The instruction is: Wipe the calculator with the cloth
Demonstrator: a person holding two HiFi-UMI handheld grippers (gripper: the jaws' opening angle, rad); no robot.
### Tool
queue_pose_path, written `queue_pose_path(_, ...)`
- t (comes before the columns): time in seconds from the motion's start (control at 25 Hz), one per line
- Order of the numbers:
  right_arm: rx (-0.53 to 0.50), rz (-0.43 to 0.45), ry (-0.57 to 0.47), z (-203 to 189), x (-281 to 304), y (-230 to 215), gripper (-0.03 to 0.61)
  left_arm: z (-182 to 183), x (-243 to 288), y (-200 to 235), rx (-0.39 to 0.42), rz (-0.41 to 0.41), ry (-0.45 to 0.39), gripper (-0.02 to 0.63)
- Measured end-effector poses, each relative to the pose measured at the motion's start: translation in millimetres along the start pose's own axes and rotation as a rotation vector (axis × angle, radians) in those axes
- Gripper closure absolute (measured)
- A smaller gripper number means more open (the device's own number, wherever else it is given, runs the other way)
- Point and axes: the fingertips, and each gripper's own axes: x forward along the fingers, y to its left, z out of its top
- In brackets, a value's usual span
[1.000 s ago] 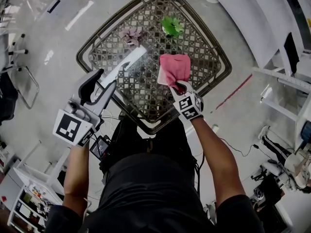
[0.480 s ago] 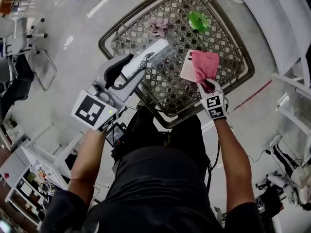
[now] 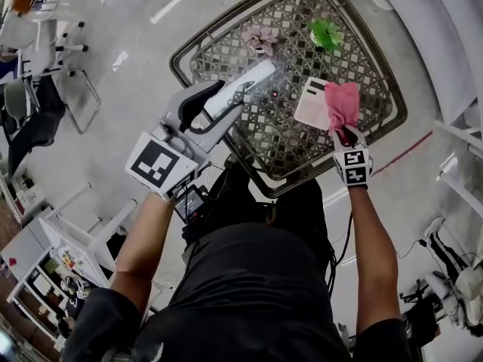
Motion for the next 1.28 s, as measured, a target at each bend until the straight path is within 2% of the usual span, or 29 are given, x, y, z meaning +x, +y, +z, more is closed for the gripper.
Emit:
queue_pose_path(0.2,0.172,-0.074,0.039,-17,-6,-33,0.503,4,-7,-5,-0.018,0.002,0.006,0.416)
queue_pose_path(0.36,0.291,-0.063,0.059,-19,-10,-43,0.501,8,-15,-4,-0.01,0.008,0.002,0.416)
queue_pose_path(0.52,0.416,-0.046,0.01,-8,-21,-48,0.45,12,-24,-6,0.0,0.012,0.0,0.416)
queue_pose_path(0.64,0.492,-0.041,-0.059,5,-38,-52,0.401,14,-32,-6,0.037,0.013,-0.032,0.416)
queue_pose_path(0.76,0.561,-0.057,-0.157,24,-62,-58,0.371,18,-41,-4,0.058,0.019,-0.056,0.416)
queue_pose_path(0.92,0.62,-0.062,-0.398,73,-114,-64,0.37,24,-53,-2,0.049,0.037,-0.069,0.416)
queue_pose_path(1.12,0.496,-0.046,-0.712,166,-209,-48,0.371,34,-66,3,0.068,0.046,-0.099,0.416)
queue_pose_path(1.28,0.383,-0.068,-0.855,229,-285,-21,0.371,43,-76,-1,0.072,0.041,-0.115,0.416)
